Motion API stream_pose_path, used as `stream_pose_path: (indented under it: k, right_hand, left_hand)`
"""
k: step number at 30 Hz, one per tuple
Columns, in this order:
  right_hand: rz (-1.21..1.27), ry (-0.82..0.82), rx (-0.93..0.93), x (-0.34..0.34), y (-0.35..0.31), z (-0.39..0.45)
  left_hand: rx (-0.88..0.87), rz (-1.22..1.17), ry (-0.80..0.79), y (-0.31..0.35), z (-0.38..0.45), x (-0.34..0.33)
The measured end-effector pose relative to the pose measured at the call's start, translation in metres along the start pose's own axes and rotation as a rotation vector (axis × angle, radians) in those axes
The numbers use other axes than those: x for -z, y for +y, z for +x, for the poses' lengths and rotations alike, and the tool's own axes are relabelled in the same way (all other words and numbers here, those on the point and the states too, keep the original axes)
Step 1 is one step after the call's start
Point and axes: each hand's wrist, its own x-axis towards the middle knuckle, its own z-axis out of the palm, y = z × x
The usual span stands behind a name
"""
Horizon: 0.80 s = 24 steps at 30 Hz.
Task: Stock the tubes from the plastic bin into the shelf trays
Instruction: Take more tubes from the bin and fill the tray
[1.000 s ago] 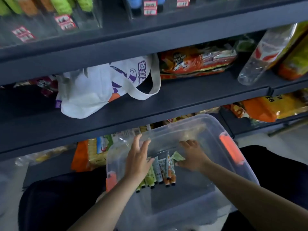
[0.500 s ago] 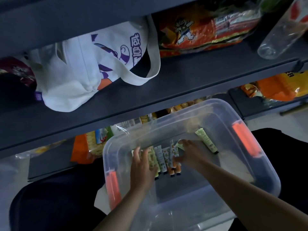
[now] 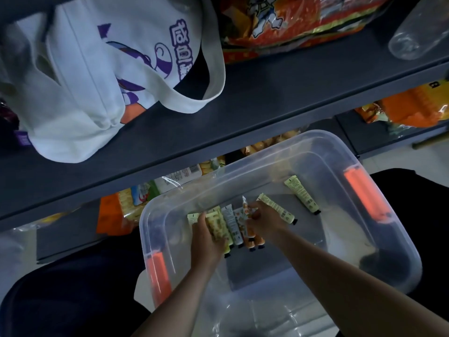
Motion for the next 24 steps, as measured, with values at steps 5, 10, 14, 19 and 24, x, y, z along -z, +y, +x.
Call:
stream_pose_path:
  k: [5, 10, 14, 19, 24]
  right_hand:
    - [-0.120, 0.004, 0.025, -0.005, -0.006, 0.005]
    - [-0.169, 0.005, 0.015, -0.011, -0.009, 0.009]
    - [-0.157, 0.008, -0.010, -0.007, -0.006, 0.009]
    - [-0.090, -0.005, -0.008, 0.008, -0.004, 0.004]
    - [0.154, 0.006, 0.056, 0.024, -0.008, -0.011]
  left_hand:
    - [0.123, -0.102, 0.014, -0.008, 0.010, -0.010]
    - [0.186, -0.067, 0.011, 0.003, 0.011, -0.012]
    - [0.220, 0.054, -0.090, 0.004, 0.016, -0.009]
    - [0.213, 0.062, -0.179, 0.005, 0.014, 0.000]
    - [0.247, -0.088, -0.229, 0.006, 0.010, 0.018]
